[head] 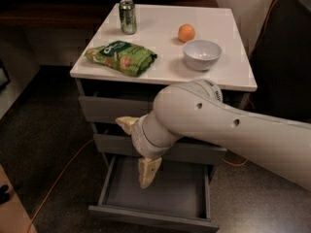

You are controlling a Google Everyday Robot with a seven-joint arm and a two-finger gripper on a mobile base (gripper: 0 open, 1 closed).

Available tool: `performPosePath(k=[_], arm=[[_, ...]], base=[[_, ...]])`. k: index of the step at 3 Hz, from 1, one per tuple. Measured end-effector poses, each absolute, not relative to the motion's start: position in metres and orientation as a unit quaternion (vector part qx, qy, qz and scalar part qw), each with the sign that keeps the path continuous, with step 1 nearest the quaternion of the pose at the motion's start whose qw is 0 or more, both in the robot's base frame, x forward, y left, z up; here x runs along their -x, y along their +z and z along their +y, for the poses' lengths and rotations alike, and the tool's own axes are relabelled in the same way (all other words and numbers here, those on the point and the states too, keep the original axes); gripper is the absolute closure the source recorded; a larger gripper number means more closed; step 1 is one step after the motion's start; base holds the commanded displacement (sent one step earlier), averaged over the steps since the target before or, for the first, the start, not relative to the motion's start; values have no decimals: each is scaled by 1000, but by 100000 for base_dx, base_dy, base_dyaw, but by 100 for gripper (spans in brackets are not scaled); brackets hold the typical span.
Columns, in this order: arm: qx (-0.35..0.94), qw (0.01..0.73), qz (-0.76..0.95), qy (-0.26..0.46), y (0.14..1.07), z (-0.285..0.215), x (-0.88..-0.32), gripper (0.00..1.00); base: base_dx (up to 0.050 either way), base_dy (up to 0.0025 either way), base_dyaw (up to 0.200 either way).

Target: Place green can into bottom drawer

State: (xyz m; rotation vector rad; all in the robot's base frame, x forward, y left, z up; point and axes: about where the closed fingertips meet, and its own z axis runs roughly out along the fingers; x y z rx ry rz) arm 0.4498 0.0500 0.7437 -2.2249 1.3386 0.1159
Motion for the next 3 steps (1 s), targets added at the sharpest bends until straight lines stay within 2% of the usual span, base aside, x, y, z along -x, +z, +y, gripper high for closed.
performPosePath(k=[3], arm=[[791,250,556,48,785,50,-479,0]], base=[[0,0,0]])
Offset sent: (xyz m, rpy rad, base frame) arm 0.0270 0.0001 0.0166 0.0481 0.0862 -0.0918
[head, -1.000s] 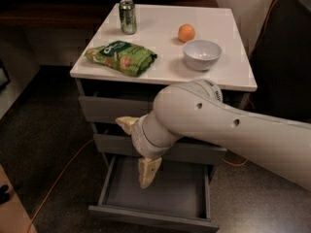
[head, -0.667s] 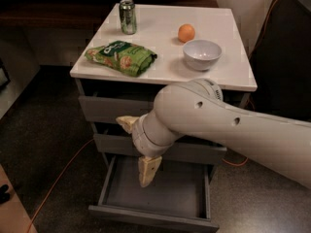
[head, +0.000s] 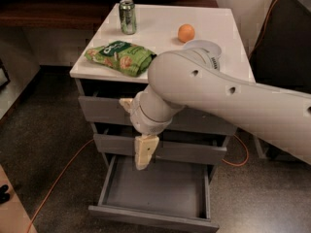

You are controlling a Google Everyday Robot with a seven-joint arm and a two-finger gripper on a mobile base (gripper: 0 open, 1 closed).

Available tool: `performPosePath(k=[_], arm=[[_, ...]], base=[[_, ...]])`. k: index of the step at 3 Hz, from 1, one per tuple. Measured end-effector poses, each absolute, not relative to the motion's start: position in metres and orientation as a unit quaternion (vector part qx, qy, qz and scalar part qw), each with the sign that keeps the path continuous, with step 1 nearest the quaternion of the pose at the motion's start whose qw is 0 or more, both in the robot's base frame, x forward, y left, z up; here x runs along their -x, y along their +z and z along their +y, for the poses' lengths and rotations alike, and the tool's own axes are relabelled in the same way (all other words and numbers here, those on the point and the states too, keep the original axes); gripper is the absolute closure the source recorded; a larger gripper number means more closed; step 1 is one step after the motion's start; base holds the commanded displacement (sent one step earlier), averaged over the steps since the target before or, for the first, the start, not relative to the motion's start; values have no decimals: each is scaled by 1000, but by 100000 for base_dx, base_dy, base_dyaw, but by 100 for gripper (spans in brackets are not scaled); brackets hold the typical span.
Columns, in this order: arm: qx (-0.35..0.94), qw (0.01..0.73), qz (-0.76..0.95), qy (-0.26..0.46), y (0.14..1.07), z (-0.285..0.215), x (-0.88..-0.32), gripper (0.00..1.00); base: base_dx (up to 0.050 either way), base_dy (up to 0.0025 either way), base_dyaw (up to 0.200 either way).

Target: Place green can into bottom drawer

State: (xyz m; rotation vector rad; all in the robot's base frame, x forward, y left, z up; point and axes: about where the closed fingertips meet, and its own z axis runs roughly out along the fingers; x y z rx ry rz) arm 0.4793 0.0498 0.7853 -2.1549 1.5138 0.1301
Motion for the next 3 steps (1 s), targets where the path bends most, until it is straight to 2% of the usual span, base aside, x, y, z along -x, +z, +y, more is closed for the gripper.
performPosePath(k=[3], arm=[[786,229,574,7,879,66,-502,0]], base=[[0,0,0]])
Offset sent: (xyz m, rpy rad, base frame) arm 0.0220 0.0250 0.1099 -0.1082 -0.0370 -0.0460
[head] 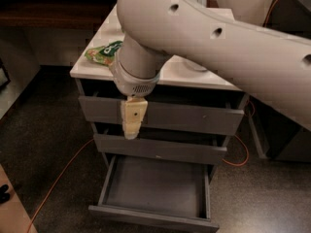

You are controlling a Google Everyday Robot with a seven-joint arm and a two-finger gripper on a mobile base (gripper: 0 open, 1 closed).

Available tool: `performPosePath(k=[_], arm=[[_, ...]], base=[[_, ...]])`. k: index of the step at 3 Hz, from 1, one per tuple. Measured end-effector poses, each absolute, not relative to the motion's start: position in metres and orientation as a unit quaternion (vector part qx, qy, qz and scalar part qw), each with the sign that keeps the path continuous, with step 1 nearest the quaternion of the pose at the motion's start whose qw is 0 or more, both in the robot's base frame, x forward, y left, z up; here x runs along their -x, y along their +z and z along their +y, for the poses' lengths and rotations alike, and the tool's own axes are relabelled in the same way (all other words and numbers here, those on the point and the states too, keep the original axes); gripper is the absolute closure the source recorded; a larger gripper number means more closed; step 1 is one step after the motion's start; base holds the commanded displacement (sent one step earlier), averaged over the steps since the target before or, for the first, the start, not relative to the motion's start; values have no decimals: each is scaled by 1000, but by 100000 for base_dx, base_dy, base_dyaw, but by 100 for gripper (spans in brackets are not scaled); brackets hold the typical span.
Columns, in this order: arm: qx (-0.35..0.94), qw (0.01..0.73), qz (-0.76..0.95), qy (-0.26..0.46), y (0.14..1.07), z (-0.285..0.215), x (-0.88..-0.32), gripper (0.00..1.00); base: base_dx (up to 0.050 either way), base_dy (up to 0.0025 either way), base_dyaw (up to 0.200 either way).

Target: Place green can into bottom drawer

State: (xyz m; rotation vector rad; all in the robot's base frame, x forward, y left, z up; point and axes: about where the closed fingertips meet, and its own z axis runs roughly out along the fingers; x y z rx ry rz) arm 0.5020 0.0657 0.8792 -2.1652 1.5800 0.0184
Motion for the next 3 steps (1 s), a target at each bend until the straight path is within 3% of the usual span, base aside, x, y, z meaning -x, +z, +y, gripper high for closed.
performPosePath(k=[3], arm=[[686,347,639,-27,947,26,-575,0]], base=[[0,0,0]])
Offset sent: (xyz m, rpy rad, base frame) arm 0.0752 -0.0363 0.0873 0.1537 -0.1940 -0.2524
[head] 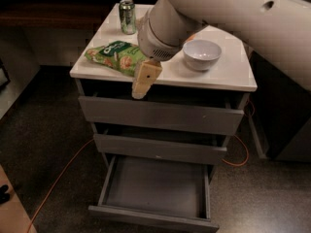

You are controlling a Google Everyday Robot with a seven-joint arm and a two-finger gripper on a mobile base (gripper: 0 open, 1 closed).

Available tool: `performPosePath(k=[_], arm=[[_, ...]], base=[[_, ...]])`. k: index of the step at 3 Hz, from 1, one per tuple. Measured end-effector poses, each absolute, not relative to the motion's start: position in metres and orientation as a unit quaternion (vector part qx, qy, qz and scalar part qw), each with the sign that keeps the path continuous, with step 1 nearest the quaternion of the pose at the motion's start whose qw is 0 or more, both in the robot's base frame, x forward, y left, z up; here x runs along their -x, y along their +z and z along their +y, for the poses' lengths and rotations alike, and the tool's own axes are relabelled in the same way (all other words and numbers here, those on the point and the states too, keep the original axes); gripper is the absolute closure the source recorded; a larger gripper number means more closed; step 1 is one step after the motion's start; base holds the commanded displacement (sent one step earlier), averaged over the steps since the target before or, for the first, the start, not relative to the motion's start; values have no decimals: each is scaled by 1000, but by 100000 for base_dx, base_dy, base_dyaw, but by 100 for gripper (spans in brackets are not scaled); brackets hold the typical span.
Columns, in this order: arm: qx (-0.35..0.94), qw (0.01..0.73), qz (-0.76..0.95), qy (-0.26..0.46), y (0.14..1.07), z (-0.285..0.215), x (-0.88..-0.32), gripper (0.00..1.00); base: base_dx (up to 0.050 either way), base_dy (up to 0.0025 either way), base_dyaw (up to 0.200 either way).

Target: Place green can into bottom drawer

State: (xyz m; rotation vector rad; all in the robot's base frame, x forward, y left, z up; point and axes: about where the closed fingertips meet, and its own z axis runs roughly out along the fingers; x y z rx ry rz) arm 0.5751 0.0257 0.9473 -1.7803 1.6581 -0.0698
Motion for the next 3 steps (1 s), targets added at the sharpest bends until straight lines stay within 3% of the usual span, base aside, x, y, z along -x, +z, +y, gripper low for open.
performPosePath(k=[3], arm=[[632,360,686,13,960,35,-612,0]], base=[[0,0,0]])
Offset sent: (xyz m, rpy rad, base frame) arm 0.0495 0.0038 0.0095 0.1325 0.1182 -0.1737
